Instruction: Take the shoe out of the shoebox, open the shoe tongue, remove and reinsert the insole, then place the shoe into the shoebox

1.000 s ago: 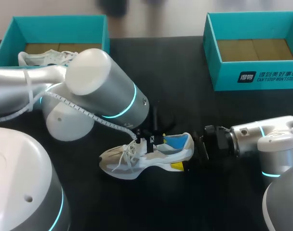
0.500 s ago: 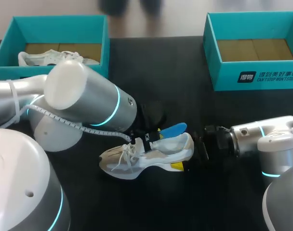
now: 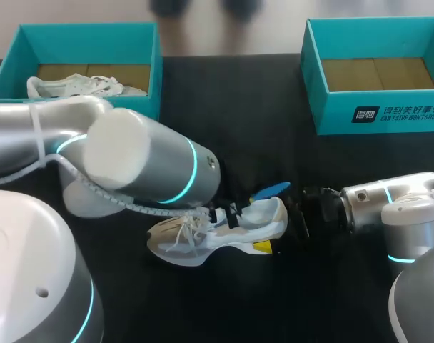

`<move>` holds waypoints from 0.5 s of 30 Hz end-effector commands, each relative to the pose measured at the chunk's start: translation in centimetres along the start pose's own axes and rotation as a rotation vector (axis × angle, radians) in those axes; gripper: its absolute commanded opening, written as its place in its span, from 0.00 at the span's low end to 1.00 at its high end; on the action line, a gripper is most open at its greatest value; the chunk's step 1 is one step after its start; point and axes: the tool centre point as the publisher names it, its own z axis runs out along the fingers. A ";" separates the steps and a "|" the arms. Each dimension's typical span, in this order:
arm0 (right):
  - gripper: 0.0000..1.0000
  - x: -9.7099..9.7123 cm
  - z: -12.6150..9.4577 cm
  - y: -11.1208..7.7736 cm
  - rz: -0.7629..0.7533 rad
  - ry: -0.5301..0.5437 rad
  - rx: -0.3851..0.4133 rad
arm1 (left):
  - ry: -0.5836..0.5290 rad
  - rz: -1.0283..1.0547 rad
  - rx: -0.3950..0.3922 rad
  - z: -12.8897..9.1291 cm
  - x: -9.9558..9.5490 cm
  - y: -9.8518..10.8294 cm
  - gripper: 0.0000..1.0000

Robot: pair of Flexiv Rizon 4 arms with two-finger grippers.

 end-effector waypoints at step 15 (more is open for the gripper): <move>0.00 0.1 0.1 0.0 0.001 0.000 0.003 | -0.015 0.052 -0.090 0.2 2.0 -1.6 0.84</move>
